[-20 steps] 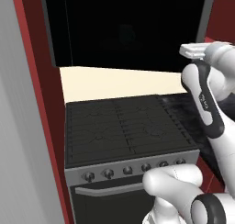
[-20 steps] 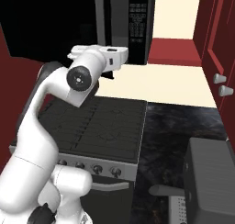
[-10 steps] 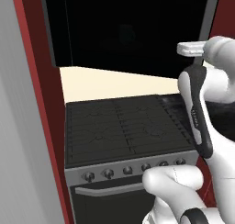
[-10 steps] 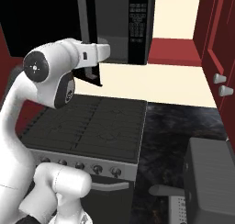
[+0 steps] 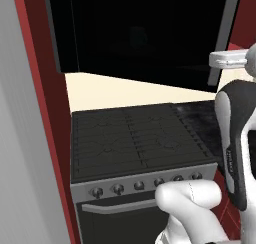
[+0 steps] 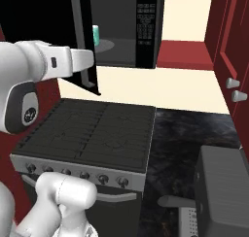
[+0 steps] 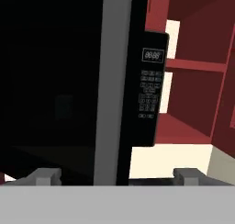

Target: Open the microwave door.

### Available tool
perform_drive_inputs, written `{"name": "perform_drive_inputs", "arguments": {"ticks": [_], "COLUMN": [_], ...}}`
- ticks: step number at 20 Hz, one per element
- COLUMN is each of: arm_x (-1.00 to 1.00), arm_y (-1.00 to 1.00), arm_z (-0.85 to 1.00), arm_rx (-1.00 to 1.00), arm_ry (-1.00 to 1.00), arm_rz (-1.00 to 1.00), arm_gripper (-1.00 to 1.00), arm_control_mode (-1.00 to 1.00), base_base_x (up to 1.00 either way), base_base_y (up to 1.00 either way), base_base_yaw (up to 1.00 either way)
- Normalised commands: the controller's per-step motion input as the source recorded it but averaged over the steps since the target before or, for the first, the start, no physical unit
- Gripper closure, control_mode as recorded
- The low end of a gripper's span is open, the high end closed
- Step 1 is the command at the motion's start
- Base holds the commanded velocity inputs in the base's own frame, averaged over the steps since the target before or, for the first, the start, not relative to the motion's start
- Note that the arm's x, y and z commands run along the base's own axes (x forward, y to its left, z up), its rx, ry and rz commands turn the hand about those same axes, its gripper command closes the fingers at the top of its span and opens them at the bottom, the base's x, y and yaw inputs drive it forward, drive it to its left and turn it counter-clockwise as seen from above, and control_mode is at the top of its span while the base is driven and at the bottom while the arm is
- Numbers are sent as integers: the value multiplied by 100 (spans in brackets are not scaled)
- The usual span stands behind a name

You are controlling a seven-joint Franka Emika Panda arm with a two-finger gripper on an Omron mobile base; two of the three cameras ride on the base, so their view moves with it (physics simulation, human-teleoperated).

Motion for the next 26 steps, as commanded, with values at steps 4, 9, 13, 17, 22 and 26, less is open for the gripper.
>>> {"name": "perform_drive_inputs", "arguments": {"ticks": [4, 9, 13, 17, 22, 26], "arm_x": [-100, -97, -4, 35, 12, 0], "arm_y": [-48, -75, -26, -8, 0, -8], "arm_z": [-49, 14, 27, 16, -18, -17], "arm_rx": [0, 9, 9, 20, 52, 73], "arm_ry": [0, -3, 6, 37, 32, 2], "arm_rz": [0, 0, 11, 5, 0, -11], "arm_gripper": [-100, -100, -100, -100, -100, -100], "arm_control_mode": [-100, -100, -100, -100, -100, -100], "base_base_x": [0, 0, 0, 0, 0, 0], "base_base_y": [0, 0, 0, 0, 0, 0], "base_base_yaw": [0, 0, 0, 0, 0, 0]}}
